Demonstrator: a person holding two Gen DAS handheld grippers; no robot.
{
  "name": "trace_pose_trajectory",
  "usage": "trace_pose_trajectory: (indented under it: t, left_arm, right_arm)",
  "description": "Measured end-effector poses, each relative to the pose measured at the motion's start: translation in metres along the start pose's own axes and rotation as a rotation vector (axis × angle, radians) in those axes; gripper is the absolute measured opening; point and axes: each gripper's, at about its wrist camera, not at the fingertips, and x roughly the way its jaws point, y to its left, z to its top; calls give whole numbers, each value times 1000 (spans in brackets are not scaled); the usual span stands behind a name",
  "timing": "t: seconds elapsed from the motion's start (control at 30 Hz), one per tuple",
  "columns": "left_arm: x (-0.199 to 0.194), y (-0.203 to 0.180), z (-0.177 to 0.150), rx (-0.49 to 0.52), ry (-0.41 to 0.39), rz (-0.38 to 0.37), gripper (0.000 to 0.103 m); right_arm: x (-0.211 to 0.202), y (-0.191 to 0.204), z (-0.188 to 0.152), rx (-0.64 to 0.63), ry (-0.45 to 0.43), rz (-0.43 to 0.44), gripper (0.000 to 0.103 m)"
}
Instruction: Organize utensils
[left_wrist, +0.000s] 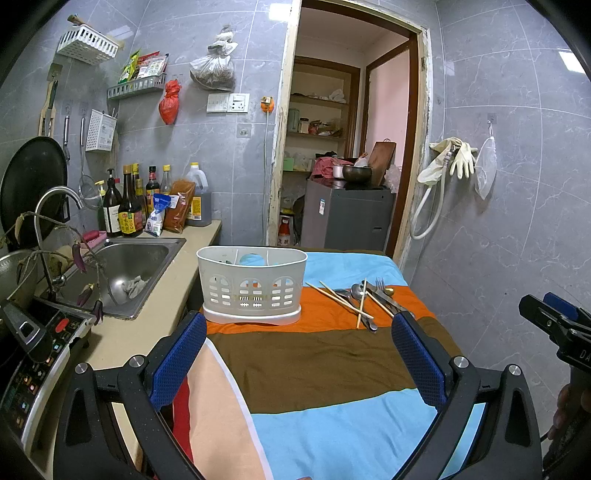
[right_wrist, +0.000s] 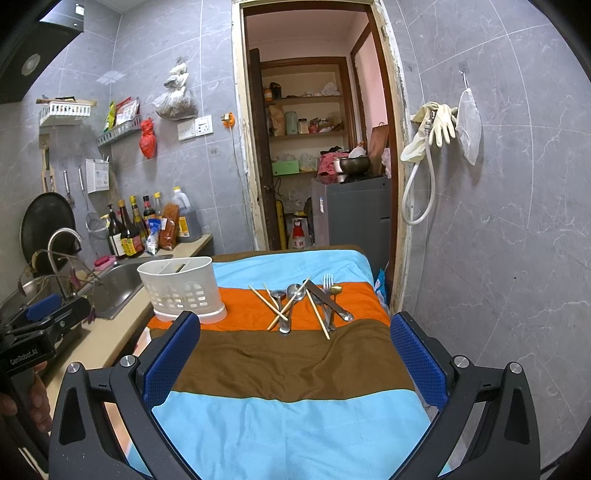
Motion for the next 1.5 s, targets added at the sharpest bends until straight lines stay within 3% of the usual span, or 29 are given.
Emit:
trace_pose_trajectory:
  t: [1.23, 1.5]
  left_arm:
    - [12, 2, -14, 1, 11, -10, 98]
    - [25, -9, 3, 34, 15, -10, 98]
  right_arm:
    - [2, -9, -3, 3, 6, -13, 103]
    - [7, -11, -1, 11, 23, -23, 103]
